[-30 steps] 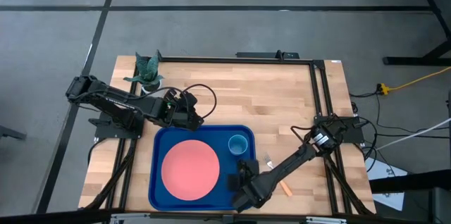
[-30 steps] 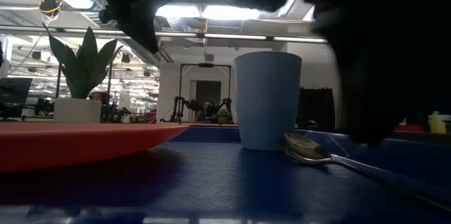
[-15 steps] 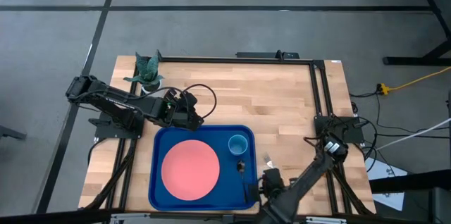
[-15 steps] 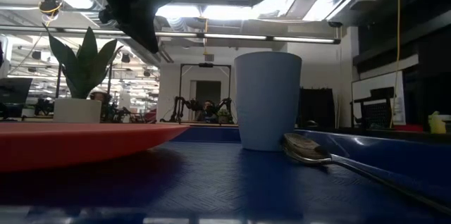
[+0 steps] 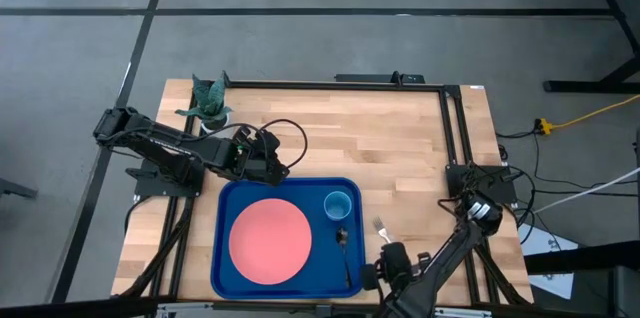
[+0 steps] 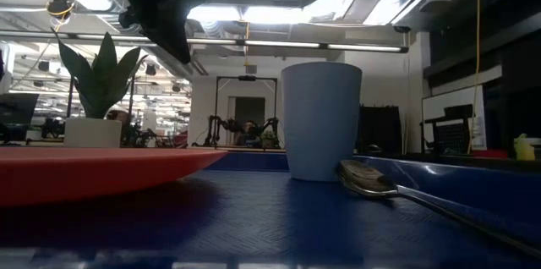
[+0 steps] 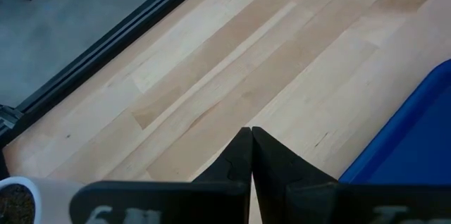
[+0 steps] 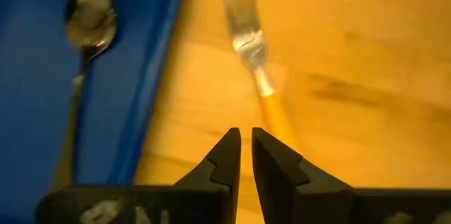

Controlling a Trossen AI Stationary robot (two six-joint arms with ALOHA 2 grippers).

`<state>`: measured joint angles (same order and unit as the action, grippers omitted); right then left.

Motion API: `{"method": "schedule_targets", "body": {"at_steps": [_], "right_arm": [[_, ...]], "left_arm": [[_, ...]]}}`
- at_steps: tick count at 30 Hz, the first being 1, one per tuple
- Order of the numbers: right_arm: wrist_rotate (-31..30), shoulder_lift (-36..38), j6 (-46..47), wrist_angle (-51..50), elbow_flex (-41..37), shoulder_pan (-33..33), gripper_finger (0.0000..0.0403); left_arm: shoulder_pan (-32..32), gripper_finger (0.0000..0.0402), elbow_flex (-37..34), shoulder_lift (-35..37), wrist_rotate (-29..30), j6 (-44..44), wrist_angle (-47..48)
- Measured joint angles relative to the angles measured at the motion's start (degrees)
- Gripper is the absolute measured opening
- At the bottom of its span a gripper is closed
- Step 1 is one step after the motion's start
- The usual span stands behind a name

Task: Pick and place plate/cup/fork/spoon on tray
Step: Put the orange fork on the blue serving tray to the left of the black spoon

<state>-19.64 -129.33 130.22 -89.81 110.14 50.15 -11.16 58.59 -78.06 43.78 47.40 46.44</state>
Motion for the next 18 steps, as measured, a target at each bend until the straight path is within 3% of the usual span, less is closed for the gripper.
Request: {"method": "schedule_targets", "body": {"at_steps": [5,13,18], "right_arm": [[0.78,4.58,0.14,2.1,-9.48,-0.07,0.0042],[0.92,16.08,0.01,26.69,-30.36,-0.15,0.0042],[4.4,17.13,-3.66,30.7,-33.32,-1.07,0.0042]], "left_arm": [[-0.02,0.0,0.0,0.0,0.0,0.0,0.0],[0.0,0.0,-0.01,0.0,-0.01,0.0,-0.2],[-0.02,0.0,0.0,0.0,0.01,0.0,-0.24]]}}
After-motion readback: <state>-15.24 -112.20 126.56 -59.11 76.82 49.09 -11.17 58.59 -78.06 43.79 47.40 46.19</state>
